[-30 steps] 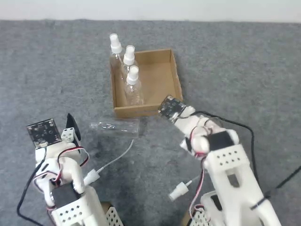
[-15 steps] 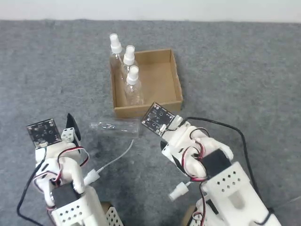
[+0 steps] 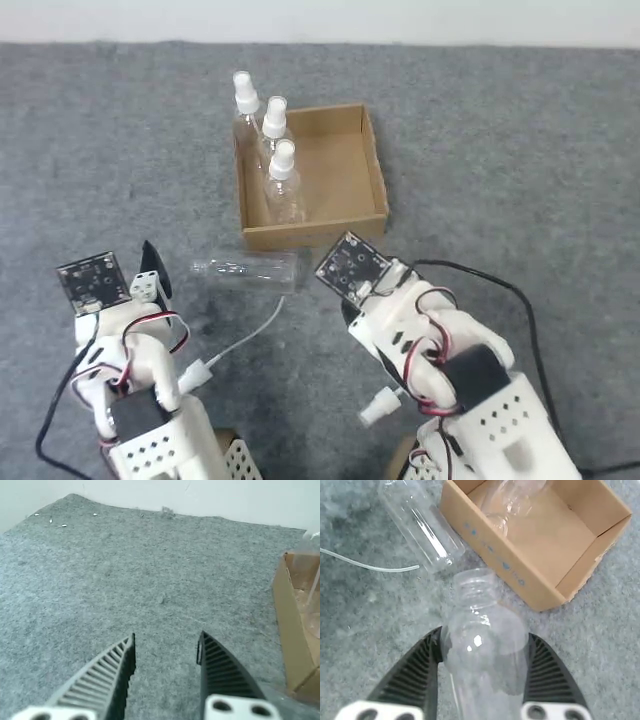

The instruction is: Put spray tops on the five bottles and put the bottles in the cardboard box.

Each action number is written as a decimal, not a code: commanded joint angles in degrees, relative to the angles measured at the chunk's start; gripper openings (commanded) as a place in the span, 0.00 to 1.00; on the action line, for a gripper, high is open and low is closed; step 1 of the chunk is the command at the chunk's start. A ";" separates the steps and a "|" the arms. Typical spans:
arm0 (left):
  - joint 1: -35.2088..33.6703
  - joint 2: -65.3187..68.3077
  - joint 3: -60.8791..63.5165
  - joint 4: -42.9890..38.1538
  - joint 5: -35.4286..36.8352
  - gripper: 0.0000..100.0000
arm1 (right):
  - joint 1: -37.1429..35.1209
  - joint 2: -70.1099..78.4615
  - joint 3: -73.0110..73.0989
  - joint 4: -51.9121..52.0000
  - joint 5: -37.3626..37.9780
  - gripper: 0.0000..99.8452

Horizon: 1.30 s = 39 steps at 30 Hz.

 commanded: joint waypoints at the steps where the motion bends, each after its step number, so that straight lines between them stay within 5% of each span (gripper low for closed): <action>1: 0.26 0.09 -0.66 -1.58 0.18 0.19 | 1.71 -5.41 0.88 -0.57 -0.79 0.09; 8: 0.35 0.09 -0.75 -1.14 -1.23 0.19 | 12.26 -10.42 1.58 -0.57 -6.59 0.09; 23: 5.10 0.26 -3.21 4.22 -5.80 0.19 | 22.37 -11.74 6.33 -7.60 -8.97 0.09; 39: 33.23 0.53 -15.69 21.63 -16.26 0.19 | 39.43 -11.74 6.51 -13.49 -20.84 0.09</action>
